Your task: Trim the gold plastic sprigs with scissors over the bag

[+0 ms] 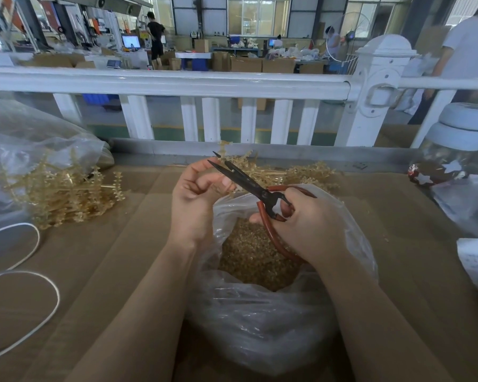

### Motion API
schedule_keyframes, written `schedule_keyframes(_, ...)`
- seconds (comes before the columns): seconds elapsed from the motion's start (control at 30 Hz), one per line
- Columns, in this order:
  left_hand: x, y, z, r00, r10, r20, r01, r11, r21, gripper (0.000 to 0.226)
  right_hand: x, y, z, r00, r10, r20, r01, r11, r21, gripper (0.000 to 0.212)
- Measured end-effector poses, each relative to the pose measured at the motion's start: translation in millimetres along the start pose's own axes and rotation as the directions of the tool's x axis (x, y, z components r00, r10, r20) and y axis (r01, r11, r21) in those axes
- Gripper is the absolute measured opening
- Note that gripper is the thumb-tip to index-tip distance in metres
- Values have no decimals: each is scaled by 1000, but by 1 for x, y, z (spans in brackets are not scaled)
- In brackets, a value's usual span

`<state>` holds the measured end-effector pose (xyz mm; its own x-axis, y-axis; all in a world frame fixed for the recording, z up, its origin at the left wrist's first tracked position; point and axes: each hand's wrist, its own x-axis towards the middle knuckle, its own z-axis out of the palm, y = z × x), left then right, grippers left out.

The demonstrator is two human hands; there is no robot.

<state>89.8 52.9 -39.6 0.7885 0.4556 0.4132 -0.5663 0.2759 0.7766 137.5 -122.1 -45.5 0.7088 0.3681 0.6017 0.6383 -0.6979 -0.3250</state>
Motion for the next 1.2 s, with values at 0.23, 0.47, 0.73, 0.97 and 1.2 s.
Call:
schedule_keyframes(0.23,-1,0,0,999,-22,34,24,998,-53,39,-1,-1,-3,999,16,35,-17,999,28,74)
schedule_keyframes(0.47,-2,0,3,998,-55,35,60,983,-172,33,-4,-5,-12,998,-25,58,26,999,-22,73)
schedule_keyframes(0.73,0,2,-3,975,-199,-103,154,930,-333,38,-6,-5,-14,999,-27,18,26,999,33,59)
schedule_keyframes(0.97,0,3,1,950,-286,-122,231,912,-338,39,-2,-9,-10,973,89,212,-133,970,203,34)
schedule_keyframes(1.2,3,1,-9,875,-423,-236,263,824,-503,17,-2,-4,-9,958,4,287,-38,993,112,42)
